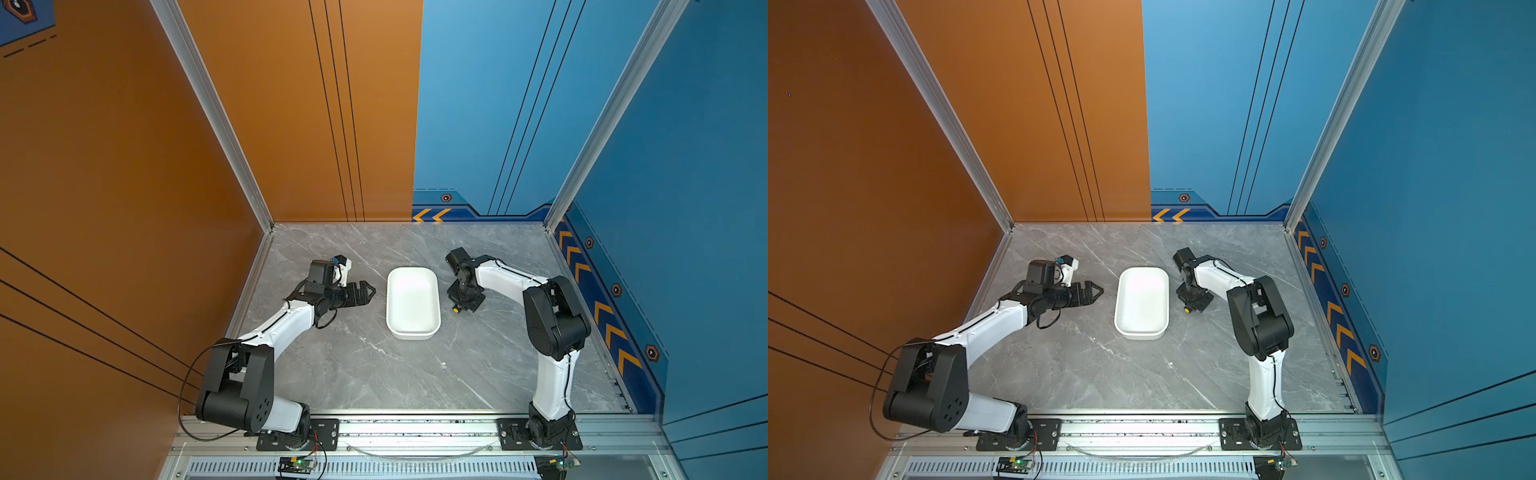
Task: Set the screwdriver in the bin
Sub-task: 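Lift the screwdriver with the right gripper and carry it over the white bin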
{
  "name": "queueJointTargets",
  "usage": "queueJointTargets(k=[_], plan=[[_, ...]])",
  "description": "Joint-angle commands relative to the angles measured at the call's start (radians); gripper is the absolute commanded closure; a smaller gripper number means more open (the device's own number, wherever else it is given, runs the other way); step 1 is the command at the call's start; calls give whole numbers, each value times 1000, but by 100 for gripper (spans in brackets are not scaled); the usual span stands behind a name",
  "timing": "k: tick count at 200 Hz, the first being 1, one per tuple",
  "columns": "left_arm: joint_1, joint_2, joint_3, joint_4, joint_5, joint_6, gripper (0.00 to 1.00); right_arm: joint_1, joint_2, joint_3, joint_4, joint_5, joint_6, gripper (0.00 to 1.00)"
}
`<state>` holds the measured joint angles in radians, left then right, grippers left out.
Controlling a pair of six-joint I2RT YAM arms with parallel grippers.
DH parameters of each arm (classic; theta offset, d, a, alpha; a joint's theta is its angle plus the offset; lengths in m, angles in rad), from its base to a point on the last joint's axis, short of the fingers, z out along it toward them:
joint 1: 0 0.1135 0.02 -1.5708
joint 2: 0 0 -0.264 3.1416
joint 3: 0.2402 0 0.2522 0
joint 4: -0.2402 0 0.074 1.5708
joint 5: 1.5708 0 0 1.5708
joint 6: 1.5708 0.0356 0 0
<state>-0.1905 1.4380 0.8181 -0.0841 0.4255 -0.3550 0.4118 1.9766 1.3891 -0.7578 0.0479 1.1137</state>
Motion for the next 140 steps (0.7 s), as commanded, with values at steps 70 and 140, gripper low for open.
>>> queueJointTargets(k=[70, 140], plan=[[-8, -18, -4, -51, -8, 30, 2, 21, -117, 316, -421, -20, -477, 100], [-9, -41, -6, -55, -11, 21, 2, 83, -159, 393, -466, -264, -560, 100]])
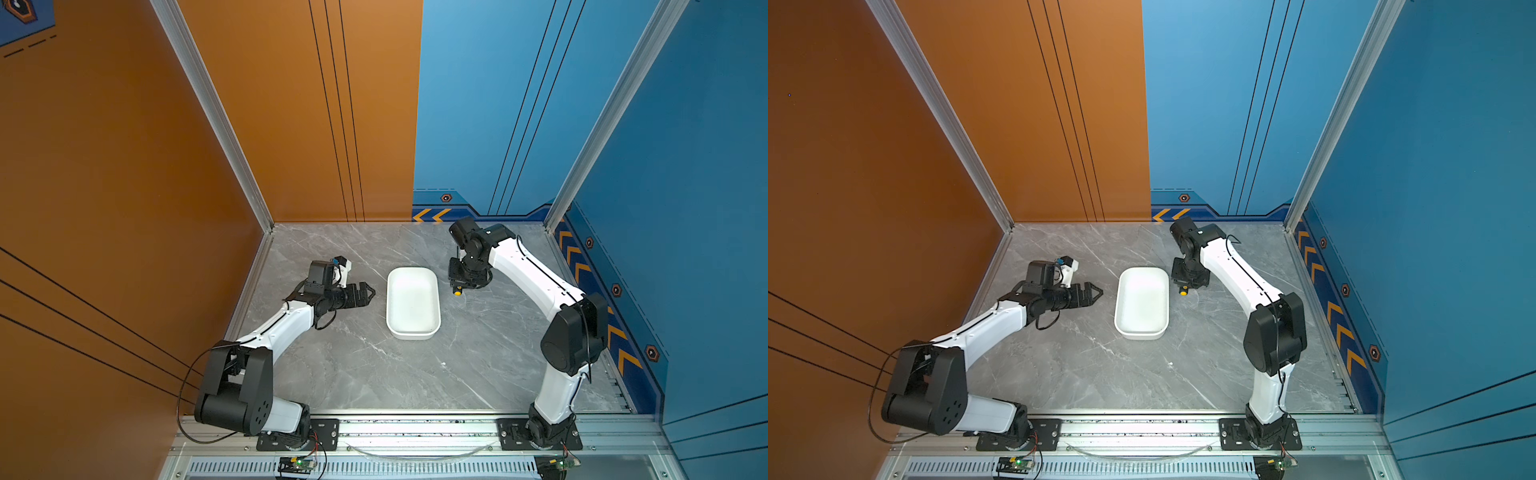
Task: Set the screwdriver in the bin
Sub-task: 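Lift the screwdriver with the right gripper and carry it over the white bin, then lower the held screwdriver into the white bin with the right gripper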
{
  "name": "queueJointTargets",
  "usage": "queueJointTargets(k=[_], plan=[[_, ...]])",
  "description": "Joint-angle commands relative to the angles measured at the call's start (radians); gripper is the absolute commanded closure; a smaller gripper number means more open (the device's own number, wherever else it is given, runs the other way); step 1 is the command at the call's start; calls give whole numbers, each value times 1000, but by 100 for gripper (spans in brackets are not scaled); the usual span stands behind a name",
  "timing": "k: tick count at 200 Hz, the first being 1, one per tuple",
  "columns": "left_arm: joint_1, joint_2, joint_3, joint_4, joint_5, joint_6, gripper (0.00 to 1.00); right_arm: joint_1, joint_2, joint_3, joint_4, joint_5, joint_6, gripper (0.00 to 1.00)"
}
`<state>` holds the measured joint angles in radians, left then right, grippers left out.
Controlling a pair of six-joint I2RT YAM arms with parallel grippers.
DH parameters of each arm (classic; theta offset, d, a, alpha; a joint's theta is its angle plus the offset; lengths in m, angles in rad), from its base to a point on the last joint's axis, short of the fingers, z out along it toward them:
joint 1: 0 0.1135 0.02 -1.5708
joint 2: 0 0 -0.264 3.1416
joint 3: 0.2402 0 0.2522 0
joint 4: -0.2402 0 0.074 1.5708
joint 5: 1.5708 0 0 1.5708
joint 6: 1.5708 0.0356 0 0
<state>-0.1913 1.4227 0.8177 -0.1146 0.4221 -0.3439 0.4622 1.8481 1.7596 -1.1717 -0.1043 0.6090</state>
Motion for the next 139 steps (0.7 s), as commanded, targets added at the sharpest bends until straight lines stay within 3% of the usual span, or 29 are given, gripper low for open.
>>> queueJointTargets(k=[1, 50, 73, 139], plan=[[-8, -27, -6, -25, -8, 9, 2, 34, -31, 23, -52, -113, -56, 100], [-14, -32, -9, -26, -9, 1, 2, 119, 18, 22, -51, -182, -61, 100], [-16, -42, -13, -28, -13, 2, 2, 167, 39, 30, -47, -158, -49, 100], [-16, -45, -21, -31, -15, 5, 2, 228, 35, -60, 80, -142, 83, 100]])
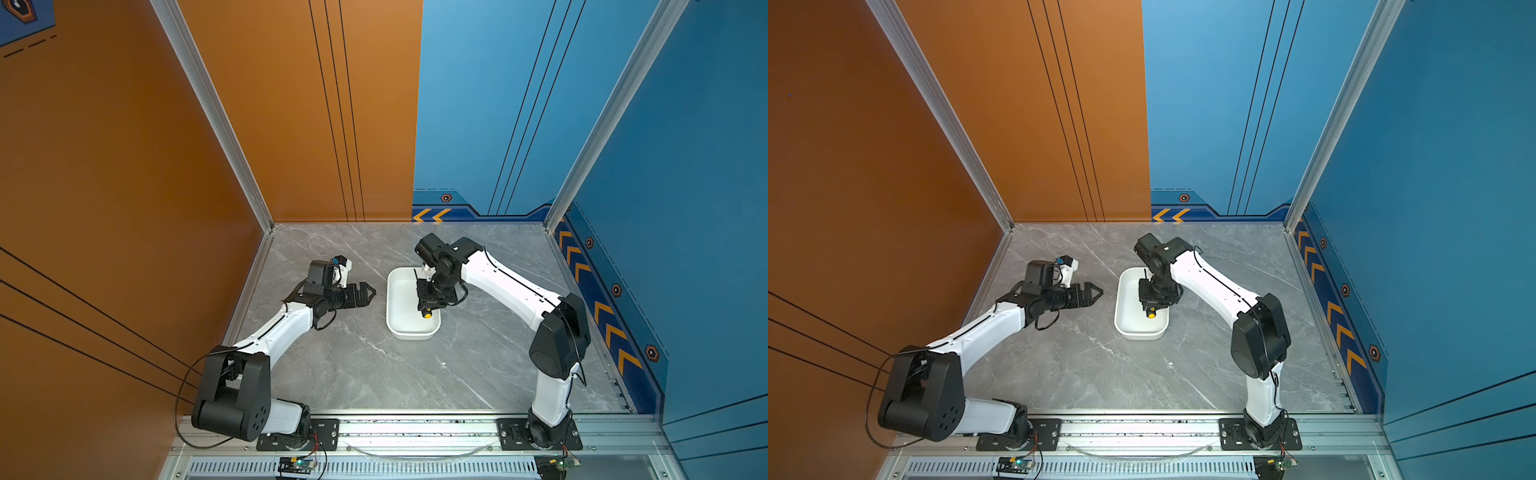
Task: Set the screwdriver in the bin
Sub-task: 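Lower the held screwdriver into the white bin with the right gripper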
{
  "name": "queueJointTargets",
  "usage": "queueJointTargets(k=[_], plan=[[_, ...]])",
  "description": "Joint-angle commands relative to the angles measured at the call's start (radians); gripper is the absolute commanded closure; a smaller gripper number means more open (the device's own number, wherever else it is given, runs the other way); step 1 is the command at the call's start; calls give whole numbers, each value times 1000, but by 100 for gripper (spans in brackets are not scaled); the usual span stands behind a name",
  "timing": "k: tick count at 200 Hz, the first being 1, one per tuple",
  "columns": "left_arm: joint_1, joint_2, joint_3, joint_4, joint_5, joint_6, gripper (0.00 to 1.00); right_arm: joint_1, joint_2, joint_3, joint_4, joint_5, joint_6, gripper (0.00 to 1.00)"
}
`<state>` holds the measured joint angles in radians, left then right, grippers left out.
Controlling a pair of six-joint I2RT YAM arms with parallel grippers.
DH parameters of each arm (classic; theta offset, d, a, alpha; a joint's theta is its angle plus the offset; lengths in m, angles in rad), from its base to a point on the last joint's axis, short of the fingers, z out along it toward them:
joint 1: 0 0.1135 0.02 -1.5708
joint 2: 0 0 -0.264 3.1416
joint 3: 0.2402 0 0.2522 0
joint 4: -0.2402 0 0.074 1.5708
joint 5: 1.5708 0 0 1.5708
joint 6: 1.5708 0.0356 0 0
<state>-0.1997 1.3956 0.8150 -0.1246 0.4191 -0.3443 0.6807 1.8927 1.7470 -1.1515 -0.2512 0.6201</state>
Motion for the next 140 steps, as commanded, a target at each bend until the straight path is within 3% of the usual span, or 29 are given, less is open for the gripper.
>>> queueJointTargets(k=[1, 53, 140], plan=[[-8, -18, -19, -22, -12, 6, 2, 9, -9, -50, 63, 6, 74, 100], [-8, -20, -24, -21, -12, 9, 2, 13, -8, -139, 154, 9, 135, 100], [-8, -11, -42, 0, -12, 5, 2, 40, 72, -117, 154, 72, 161, 100]])
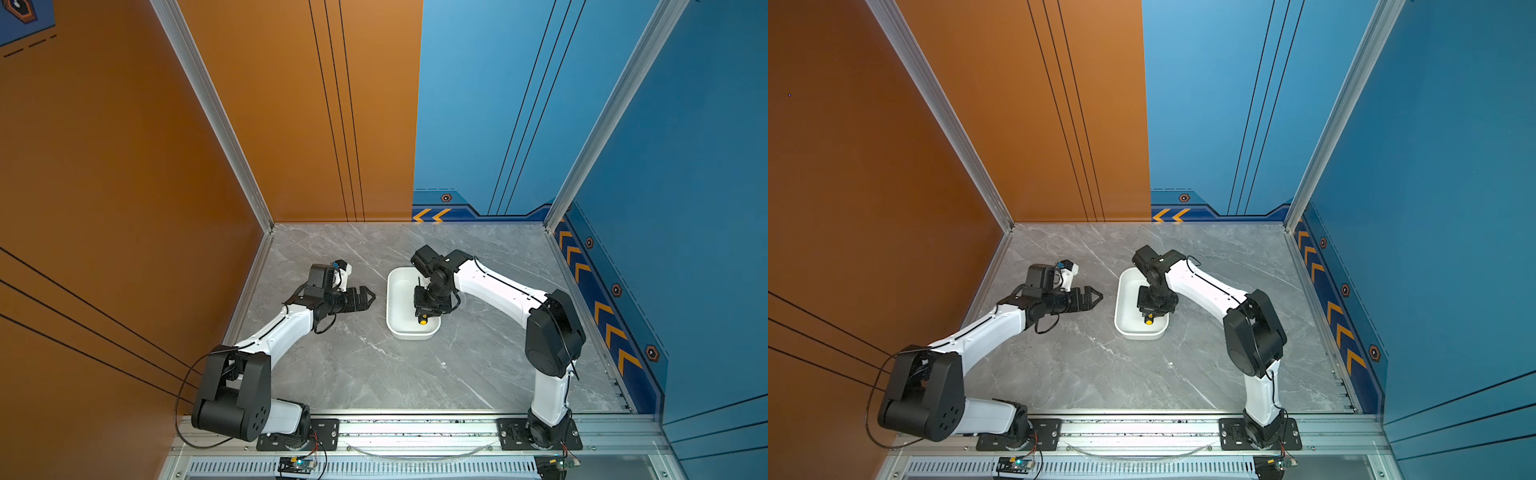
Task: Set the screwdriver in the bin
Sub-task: 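Lower the held screwdriver into the white bin with the right gripper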
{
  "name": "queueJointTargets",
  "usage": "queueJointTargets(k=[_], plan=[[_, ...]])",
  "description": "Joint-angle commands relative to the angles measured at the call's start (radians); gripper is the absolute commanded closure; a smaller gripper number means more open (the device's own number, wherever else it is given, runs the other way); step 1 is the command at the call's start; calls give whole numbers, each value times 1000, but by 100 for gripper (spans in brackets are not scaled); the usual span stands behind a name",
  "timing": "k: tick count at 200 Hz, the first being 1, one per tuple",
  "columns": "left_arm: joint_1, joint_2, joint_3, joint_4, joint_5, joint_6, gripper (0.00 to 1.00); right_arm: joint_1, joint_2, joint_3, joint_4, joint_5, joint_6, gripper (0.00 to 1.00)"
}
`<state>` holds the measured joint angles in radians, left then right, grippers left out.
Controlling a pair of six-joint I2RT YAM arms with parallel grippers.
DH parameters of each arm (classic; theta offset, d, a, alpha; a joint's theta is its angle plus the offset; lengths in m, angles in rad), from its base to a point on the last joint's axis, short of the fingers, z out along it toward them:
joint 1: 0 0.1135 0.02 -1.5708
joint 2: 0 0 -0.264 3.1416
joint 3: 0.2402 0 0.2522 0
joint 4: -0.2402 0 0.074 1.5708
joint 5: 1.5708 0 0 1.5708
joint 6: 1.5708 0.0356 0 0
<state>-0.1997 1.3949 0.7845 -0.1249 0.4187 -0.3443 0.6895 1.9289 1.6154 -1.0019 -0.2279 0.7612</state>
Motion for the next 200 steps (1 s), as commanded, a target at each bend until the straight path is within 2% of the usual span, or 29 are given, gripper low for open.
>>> queueJointTargets(k=[1, 200], plan=[[-8, -10, -12, 1, -12, 5, 2, 33, 36, 15, 4, 50, 20, 100], [-13, 12, -44, 49, 44, 10, 2, 66, 211, 87, 5, 122, 52, 100]])
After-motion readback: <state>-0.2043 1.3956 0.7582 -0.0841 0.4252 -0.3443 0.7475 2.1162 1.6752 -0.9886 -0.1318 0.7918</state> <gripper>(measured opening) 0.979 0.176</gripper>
